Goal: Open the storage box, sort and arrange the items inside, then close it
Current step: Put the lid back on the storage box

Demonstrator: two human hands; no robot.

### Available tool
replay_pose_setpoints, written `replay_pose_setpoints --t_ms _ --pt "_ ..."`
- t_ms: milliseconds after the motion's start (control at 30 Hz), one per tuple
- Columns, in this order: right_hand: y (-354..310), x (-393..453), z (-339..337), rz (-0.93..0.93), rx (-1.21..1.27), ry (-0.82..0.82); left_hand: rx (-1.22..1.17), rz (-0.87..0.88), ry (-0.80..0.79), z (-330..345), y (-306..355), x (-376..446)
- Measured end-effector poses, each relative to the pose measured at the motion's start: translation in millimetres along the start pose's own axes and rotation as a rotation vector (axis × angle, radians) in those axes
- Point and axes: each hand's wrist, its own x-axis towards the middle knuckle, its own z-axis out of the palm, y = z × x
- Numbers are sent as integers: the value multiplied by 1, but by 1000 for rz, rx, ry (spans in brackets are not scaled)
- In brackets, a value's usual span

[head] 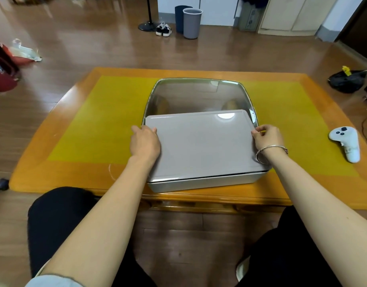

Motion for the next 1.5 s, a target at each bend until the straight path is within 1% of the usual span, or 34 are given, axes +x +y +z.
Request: replay_pose_setpoints --t_ms 167,267,333,400,433,500,600,733,900,1067,1267,1400,1500 --pt "5 -8 2 -69 -79 17 52 5 17 5 -2 -8" --pt "6 -10 1 -101 -154 -42 60 -13 -41 7 -2 -13" --pt "9 -16 4 -89 -165 -116 85 -26 -94 9 -3 -19" --pt "16 -25 8 -71 -160 -173 119 -4 -111 13 -2 -24" --pt "18 -29 9 -77 -168 -174 127 3 -110 14 -1 -25" --pt "19 -31 10 -108 -189 -125 109 -16 -91 12 1 -25" --pt "15 -31 12 -101 -198 -44 63 -62 -71 11 -2 -27" --pt "14 -33 12 -121 -235 21 71 -60 -36 10 -2 -30" --pt "7 -32 13 -95 -268 30 2 -60 -17 5 2 -22" --pt "5 -31 13 -83 -281 23 -40 -35 51 0 6 -16" --pt "5 -32 12 -80 -365 5 118 -45 -56 8 3 -21" --pt "8 -35 14 -78 -356 -68 132 -98 -170 13 7 -23" --pt "9 -39 18 -86 -326 -45 150 -48 -163 18 8 -25"
